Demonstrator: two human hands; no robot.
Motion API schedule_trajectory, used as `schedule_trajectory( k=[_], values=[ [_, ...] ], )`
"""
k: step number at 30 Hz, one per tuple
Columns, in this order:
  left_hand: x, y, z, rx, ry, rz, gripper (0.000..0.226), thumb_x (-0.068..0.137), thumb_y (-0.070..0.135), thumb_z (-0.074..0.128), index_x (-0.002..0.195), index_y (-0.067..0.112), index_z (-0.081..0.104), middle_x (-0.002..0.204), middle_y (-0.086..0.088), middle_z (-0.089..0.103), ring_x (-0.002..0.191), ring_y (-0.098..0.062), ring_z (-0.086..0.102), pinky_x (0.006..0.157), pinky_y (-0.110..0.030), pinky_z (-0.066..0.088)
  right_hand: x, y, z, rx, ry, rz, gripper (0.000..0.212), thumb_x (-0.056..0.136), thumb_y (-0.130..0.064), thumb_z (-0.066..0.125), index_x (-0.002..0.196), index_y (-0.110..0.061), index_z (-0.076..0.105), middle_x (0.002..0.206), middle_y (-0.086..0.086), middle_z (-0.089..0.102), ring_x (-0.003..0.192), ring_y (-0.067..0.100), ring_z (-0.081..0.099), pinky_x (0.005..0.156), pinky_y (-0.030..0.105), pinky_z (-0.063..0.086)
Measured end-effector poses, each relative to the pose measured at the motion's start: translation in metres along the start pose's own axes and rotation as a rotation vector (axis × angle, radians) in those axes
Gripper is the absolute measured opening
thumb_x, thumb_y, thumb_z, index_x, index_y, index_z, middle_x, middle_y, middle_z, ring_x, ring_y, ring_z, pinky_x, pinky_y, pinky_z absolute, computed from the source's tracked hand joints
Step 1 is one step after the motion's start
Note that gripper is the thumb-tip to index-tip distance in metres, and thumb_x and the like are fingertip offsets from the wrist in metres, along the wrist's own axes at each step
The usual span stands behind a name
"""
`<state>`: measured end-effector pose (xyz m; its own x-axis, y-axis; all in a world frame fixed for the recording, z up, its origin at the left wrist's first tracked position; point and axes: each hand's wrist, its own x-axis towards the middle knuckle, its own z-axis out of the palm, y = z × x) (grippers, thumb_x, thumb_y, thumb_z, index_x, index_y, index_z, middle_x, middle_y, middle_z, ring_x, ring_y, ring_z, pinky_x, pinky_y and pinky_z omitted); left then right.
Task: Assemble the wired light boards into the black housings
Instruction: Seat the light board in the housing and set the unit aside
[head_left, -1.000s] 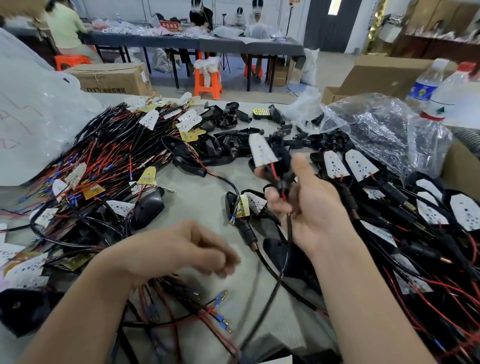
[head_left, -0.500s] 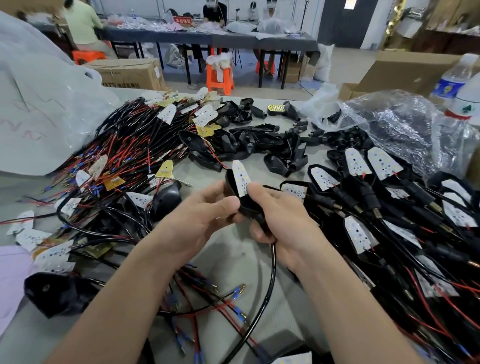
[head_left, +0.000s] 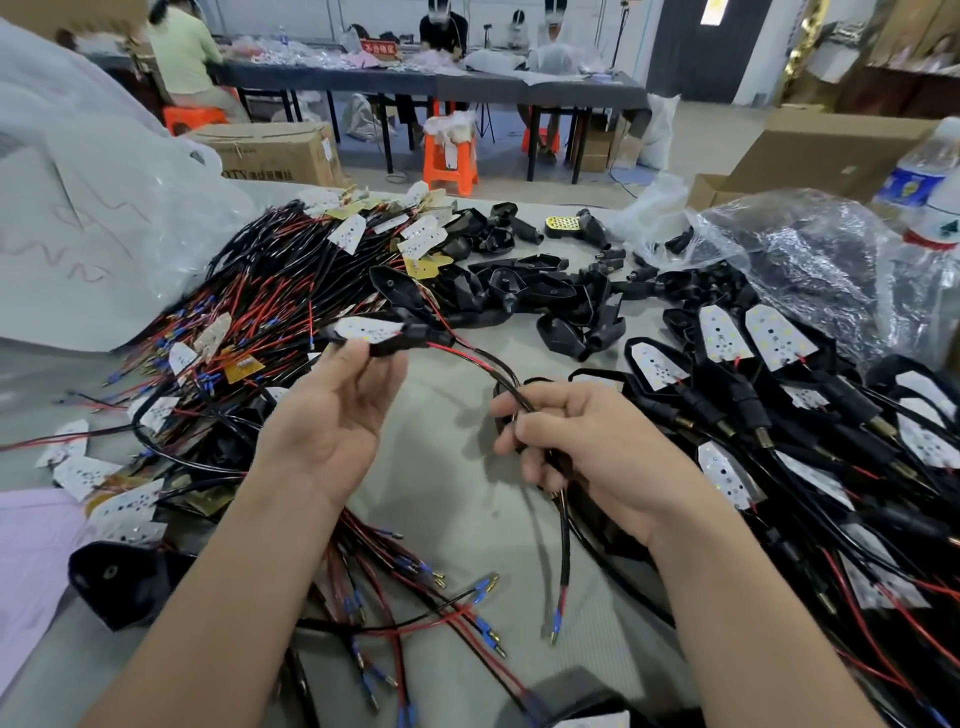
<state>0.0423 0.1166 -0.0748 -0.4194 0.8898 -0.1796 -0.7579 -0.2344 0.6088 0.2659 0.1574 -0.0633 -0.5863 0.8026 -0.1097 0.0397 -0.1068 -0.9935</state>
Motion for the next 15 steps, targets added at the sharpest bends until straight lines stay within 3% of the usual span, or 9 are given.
schedule_trajectory(
  k=[4, 8, 10, 13, 15],
  values=[
    [0.003, 0.010, -0.008, -0.008, 0.143, 0.114, 0.010, 0.105, 0.004, 0.050, 0.107, 0.001, 0.059, 0.085, -0.009, 0.076, 0.071, -0.016, 0.075, 0.067, -0.023, 0.061, -0.007, -0.007, -0.011, 0.180, -0.083, -0.104, 0.024, 0.088, -0.007, 0.060, 0.102, -0.010, 0.079, 0.074, 0.009, 0.071, 0.053, 0.011, 0.059, 0.047, 0.016, 0.043],
    [0.002, 0.006, -0.007, 0.188, 0.184, 0.169, 0.022, 0.105, 0.003, 0.047, 0.101, 0.016, 0.065, 0.084, 0.000, 0.078, 0.069, -0.010, 0.075, 0.065, -0.025, 0.061, -0.004, -0.017, -0.017, 0.590, 0.106, -0.109, 0.029, 0.092, -0.007, 0.058, 0.118, -0.003, 0.072, 0.083, 0.015, 0.074, 0.055, 0.014, 0.062, 0.049, 0.019, 0.050],
    [0.000, 0.004, -0.009, 0.345, 0.198, 0.167, 0.022, 0.103, 0.002, 0.051, 0.097, 0.017, 0.066, 0.077, 0.003, 0.077, 0.067, -0.008, 0.074, 0.075, -0.029, 0.060, -0.005, -0.020, -0.022, 0.770, 0.163, -0.111, 0.038, 0.093, -0.014, 0.059, 0.127, 0.002, 0.066, 0.102, 0.019, 0.075, 0.074, 0.019, 0.070, 0.059, 0.022, 0.057],
    [-0.001, 0.002, -0.008, 0.579, 0.190, 0.116, 0.010, 0.099, 0.004, 0.062, 0.097, 0.013, 0.066, 0.092, -0.006, 0.077, 0.079, -0.015, 0.074, 0.080, -0.030, 0.059, -0.010, -0.019, -0.034, 0.926, -0.011, -0.228, 0.078, 0.080, -0.034, 0.078, 0.144, 0.000, 0.050, 0.141, 0.016, 0.061, 0.124, 0.026, 0.063, 0.090, 0.033, 0.058],
    [-0.004, 0.000, -0.006, 0.757, 0.148, 0.098, 0.008, 0.094, 0.006, 0.069, 0.100, 0.011, 0.066, 0.100, -0.013, 0.074, 0.084, -0.020, 0.071, 0.077, -0.028, 0.057, -0.012, -0.016, -0.039, 0.958, -0.111, -0.296, 0.090, 0.074, -0.025, 0.087, 0.149, -0.001, 0.044, 0.149, 0.012, 0.055, 0.135, 0.025, 0.056, 0.098, 0.035, 0.055]
  ],
)
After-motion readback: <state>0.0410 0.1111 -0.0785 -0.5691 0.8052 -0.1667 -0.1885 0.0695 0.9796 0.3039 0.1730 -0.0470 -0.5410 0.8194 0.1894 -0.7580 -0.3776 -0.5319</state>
